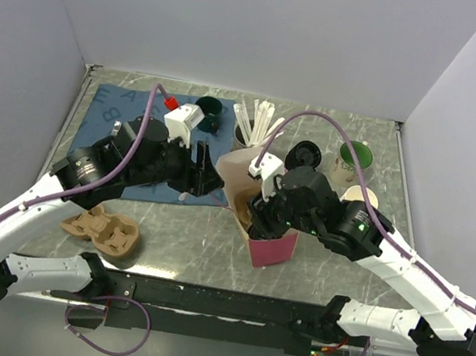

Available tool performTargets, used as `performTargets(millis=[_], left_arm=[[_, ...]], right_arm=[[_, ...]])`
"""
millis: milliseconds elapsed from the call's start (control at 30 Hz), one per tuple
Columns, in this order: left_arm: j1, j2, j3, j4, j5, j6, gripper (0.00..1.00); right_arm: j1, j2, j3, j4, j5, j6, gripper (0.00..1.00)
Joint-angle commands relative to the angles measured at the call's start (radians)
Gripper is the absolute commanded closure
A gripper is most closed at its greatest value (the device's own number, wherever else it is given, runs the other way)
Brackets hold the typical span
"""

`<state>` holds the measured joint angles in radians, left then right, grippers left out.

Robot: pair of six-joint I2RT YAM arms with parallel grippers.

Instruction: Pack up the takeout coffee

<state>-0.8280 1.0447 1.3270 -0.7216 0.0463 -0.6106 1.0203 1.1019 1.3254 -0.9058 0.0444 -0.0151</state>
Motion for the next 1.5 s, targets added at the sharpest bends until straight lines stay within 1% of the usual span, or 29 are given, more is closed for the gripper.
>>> performTargets(millis=[0,67,133,200,267,300,400,633,833,1000,1167,1467], left_arm=[[0.001,0.003,0.063,-0.009,-0.043,0.037,0.31],[0.001,0.005,0.077,-0.019,-0.043,0.046,0.30],[0.001,0.008,0.084,-0.032,-0.071,0.060,0.30],[0.001,0.012,0.092,-0.039,-0.082,0.072,0.29],[0.001,0.011,0.094,-0.042,-0.086,0.077,0.29],[0.001,0.011,0.092,-0.042,-0.089,0.078,0.29],[0.001,0.012,0.090,-0.039,-0.092,0.081,0.28],[0.001,0.037,0.092,-0.026,-0.088,0.092,0.28],[0.001,0.064,0.104,0.004,-0.072,0.106,0.28],[0.001,0.084,0.104,0.059,-0.056,0.118,0.28],[0.001,0.078,0.069,0.197,0.007,0.169,0.28],[0.001,0.138,0.089,0.237,0.096,0.215,0.32]], right_arm=[[-0.011,0.000,0.047,0.024,0.026,0.014,0.45],[-0.015,0.007,0.063,0.019,0.011,0.038,0.39],[-0.023,0.013,0.081,0.015,-0.009,0.044,0.36],[-0.032,0.019,0.098,-0.002,-0.037,0.053,0.35],[-0.045,0.035,0.127,-0.025,-0.040,0.061,0.35],[-0.051,0.038,0.135,-0.033,-0.076,0.072,0.36],[-0.078,0.035,0.143,-0.035,-0.104,0.093,0.36],[-0.138,0.010,0.112,-0.016,-0.129,0.119,0.38],[-0.183,-0.007,0.089,-0.005,-0.184,0.130,0.38],[-0.201,-0.033,0.058,0.004,-0.186,0.136,0.39],[-0.204,-0.056,0.018,0.013,-0.183,0.148,0.39],[-0.213,-0.096,-0.006,0.008,-0.149,0.165,0.39]])
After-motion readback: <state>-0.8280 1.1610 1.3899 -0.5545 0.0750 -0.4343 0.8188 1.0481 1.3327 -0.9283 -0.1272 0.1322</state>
